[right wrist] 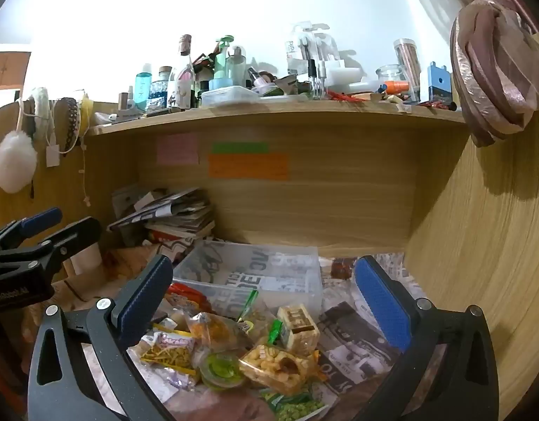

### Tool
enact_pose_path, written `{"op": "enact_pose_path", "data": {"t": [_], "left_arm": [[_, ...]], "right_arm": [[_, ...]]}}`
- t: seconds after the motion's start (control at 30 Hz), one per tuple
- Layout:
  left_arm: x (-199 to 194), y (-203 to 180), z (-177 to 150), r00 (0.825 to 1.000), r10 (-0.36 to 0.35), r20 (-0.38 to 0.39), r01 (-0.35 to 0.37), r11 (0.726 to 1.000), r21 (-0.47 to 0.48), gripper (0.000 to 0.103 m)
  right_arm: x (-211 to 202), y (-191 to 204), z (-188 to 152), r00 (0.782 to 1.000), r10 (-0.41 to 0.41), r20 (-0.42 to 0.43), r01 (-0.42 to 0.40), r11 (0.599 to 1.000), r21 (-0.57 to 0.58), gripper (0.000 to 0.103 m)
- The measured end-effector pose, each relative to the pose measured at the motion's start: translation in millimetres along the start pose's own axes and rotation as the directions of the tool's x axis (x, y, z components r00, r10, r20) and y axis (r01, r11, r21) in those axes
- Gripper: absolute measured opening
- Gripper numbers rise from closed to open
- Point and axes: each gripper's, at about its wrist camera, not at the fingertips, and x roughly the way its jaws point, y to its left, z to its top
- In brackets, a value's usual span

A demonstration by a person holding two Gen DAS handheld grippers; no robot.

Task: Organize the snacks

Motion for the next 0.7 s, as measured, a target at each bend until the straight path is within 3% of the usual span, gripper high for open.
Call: {"op": "enact_pose_path", "data": {"t": [0.7], "left_arm": [[-3.1,-4.8,11.4,0.999,-0.031,0.027,0.031,1.0,0.002,0.103]], "right_arm": [[-4.1,8.1,0.6,1.0,0.01,0.028,-0.01,1.0,-0.01,0.103]]}}
